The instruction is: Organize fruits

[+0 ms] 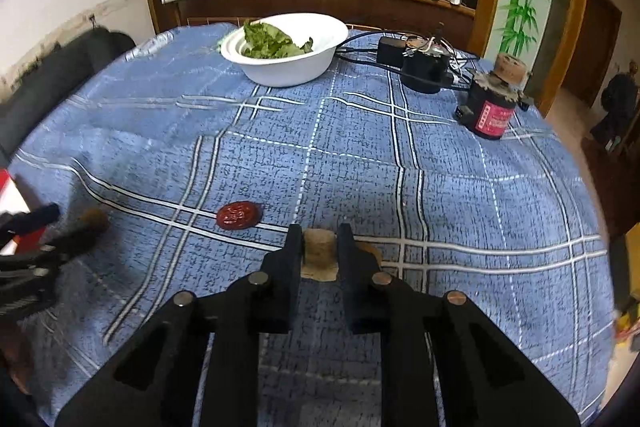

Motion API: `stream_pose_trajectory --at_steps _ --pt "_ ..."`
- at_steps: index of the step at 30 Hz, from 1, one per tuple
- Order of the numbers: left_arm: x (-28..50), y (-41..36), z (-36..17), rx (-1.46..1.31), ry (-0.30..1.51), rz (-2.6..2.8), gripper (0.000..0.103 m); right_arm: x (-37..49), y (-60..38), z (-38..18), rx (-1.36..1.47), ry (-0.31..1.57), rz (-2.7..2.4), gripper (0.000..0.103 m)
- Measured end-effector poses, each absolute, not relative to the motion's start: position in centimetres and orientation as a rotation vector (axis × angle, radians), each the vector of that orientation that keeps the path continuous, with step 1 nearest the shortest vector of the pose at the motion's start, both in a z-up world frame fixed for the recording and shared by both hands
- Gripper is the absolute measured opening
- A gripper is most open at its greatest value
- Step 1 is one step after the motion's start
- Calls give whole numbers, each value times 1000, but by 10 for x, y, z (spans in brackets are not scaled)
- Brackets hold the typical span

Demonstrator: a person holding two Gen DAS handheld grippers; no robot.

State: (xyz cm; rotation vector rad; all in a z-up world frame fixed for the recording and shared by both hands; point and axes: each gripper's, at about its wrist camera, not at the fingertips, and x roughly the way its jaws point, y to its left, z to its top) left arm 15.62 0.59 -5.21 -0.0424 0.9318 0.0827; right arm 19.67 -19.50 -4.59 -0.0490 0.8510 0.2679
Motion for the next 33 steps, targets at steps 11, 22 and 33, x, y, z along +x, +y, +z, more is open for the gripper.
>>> stream_pose_trajectory --at_steps 11,22,33 --pt "140 3 -48 -38 920 34 21 149 -221 -28 74 812 303 19" --pt "60 -9 -20 -35 854 -64 21 77 -222 -16 59 763 293 19" --pt "23 4 -17 -26 873 -4 21 38 -202 -13 136 778 348 19"
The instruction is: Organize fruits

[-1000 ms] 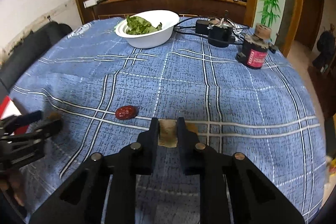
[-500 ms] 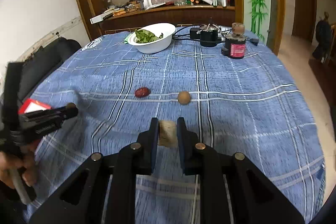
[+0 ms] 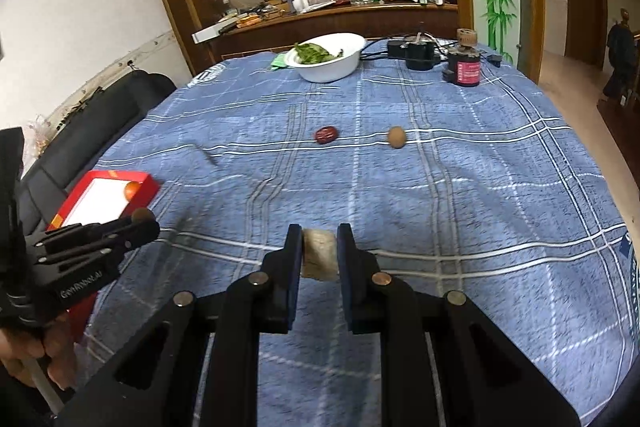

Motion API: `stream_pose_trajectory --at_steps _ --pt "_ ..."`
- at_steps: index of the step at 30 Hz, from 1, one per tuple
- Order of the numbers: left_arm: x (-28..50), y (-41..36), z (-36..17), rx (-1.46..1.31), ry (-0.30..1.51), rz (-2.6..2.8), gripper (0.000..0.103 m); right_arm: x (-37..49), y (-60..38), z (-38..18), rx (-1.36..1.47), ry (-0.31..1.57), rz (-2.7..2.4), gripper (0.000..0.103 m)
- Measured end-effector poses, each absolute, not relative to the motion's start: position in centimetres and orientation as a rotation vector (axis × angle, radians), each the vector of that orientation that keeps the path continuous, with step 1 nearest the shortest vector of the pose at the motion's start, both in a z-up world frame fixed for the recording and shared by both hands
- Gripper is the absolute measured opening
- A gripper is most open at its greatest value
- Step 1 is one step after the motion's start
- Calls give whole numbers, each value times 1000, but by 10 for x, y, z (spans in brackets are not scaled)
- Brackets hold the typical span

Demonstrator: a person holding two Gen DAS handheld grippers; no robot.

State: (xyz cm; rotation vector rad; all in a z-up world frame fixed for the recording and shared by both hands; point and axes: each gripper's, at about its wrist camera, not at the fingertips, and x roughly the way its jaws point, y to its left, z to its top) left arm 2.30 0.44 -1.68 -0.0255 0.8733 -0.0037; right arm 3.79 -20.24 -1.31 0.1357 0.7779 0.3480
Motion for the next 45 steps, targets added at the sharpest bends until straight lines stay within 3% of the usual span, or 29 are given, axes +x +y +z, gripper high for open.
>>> stream_pose_trajectory --at_steps 45 --pt "-30 97 -9 -110 825 202 21 2 -87 3 82 749 585 19"
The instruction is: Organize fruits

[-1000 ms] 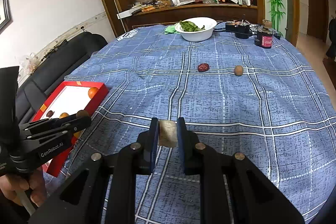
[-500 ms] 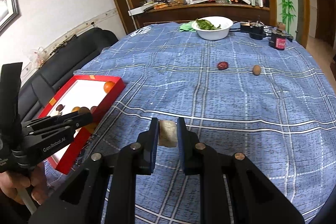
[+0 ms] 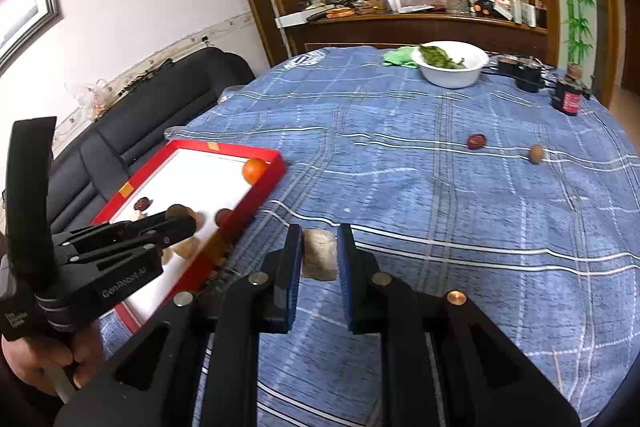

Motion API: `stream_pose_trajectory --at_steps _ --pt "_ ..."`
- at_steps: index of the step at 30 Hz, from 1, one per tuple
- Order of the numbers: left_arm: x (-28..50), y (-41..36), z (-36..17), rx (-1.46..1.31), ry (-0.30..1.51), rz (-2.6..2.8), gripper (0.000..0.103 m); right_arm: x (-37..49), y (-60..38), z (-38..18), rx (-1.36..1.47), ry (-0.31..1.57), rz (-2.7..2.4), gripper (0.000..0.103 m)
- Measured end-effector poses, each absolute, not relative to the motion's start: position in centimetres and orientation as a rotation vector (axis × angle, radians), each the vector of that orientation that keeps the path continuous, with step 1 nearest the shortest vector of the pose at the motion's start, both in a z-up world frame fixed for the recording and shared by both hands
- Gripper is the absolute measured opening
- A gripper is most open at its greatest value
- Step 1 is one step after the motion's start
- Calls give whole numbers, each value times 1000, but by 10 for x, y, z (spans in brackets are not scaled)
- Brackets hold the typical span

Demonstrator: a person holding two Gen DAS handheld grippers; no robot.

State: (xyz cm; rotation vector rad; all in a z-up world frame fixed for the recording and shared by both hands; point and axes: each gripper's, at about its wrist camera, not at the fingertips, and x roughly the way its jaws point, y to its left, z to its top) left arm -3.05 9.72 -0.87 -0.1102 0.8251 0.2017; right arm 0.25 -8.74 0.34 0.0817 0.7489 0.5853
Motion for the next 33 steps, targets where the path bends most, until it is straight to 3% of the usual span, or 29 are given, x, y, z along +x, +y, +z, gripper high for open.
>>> stream_pose_trajectory --at_steps 16,33 --pt "-37 186 -15 -210 823 382 20 10 3 16 51 738 737 20" --pt "-30 217 -22 -228 838 442 20 37 61 3 57 796 792 20"
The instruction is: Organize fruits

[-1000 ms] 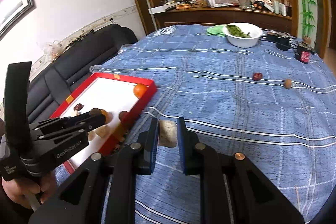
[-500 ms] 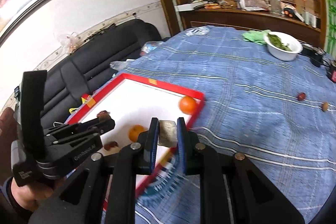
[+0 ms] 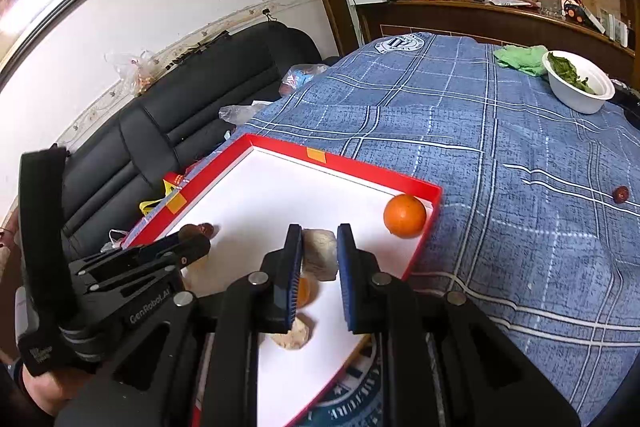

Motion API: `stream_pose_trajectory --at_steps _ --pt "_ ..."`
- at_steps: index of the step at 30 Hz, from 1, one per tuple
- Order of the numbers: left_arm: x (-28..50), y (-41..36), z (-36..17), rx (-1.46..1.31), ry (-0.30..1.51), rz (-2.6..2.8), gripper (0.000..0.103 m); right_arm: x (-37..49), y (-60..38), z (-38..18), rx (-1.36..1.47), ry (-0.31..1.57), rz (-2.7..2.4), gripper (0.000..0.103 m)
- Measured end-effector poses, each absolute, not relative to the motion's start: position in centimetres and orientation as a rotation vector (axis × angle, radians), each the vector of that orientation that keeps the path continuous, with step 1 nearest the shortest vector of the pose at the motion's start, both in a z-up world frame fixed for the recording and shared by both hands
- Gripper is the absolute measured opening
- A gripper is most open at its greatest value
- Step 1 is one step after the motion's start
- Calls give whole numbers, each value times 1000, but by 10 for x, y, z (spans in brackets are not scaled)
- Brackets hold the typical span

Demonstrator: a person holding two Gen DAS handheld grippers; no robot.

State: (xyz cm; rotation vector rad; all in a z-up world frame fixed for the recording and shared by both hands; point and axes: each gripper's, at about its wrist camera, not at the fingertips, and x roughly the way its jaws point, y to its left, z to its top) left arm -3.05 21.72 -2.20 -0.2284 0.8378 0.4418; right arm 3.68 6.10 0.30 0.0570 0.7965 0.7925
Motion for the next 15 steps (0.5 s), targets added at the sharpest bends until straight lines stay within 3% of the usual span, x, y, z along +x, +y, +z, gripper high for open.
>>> stream_pose_trajectory --at_steps 15 --pt "-19 222 -25 -216 849 453 20 58 79 -8 60 833 792 20"
